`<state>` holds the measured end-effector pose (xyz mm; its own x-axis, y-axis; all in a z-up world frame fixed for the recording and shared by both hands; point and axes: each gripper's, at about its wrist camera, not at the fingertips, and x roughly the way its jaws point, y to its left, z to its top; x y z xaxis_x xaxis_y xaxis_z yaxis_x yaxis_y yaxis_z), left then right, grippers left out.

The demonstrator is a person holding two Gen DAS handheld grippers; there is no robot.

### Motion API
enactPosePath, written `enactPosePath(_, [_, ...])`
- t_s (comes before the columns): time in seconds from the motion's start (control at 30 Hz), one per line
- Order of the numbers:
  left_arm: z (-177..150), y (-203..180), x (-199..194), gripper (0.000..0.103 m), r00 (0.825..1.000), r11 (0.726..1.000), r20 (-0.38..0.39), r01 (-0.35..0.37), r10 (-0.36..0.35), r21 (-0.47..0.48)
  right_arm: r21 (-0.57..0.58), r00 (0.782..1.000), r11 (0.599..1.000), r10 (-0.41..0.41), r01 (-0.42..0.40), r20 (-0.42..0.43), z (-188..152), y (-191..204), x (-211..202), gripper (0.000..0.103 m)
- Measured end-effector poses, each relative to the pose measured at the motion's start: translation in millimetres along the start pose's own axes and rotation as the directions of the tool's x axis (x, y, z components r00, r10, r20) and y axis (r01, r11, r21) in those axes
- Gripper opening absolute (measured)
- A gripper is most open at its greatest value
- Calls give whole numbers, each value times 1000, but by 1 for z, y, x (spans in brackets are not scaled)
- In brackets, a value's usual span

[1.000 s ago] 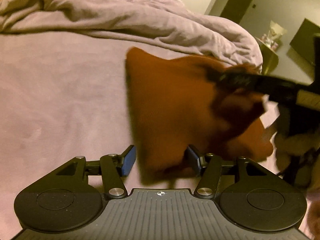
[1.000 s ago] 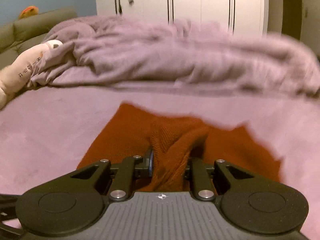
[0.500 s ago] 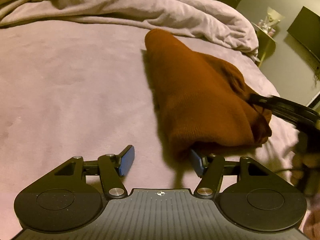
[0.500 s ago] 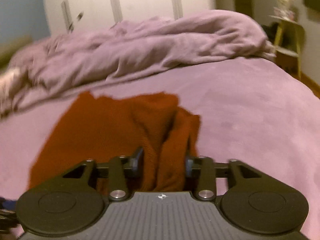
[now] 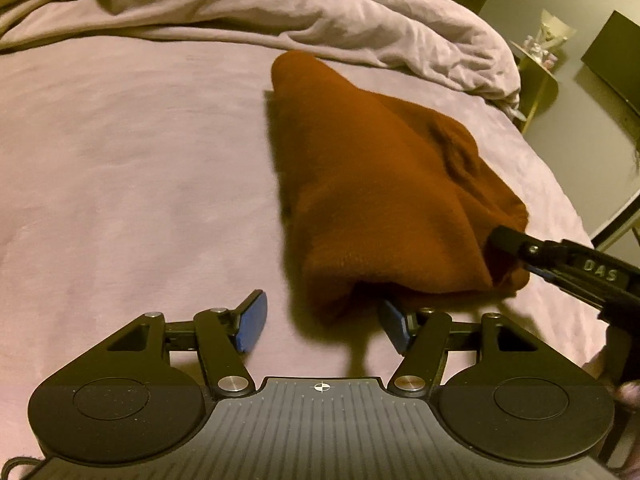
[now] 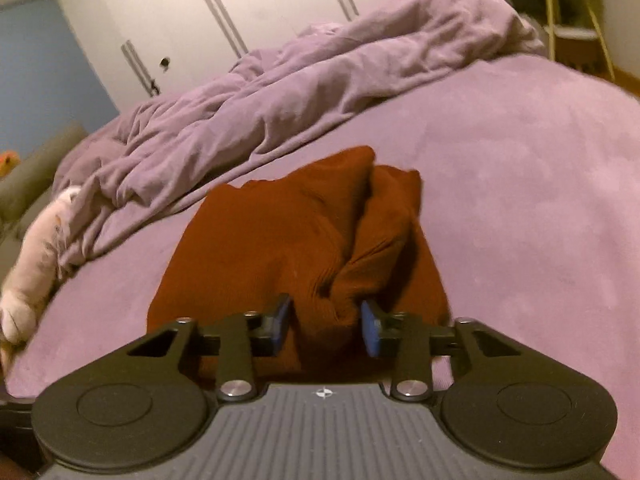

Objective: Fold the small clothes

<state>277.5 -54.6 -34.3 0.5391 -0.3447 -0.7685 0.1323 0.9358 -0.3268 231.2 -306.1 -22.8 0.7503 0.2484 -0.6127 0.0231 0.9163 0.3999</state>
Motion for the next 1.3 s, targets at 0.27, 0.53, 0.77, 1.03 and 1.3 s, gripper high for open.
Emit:
enactPosePath(0.27, [-2,21,-5,64,999,997,-23,-34,32,-69,-33,995,994,-102,102,19,-12,-24,-9,29])
enactPosePath(0.53, [30,28,-47,73,985,993,125,-116,119,-28,-127,975,975,-165,184,149,26,-4,-24,35])
enactPosePath(0.77, [90,13,30,77,991,986,115,-42,61,-160,-376,991,917,-127,133,42,68,59,84,22])
enactPosePath(1.03, [85,3,97,98,988,987,110,-97,111,-126,-477,962,836,-253,269,99,68,31,140,19])
enactPosePath(1.3, [72,17,55,99,995,993,101,-15,26,-114,-367,986,916,-163,164,33,75,14,100,24])
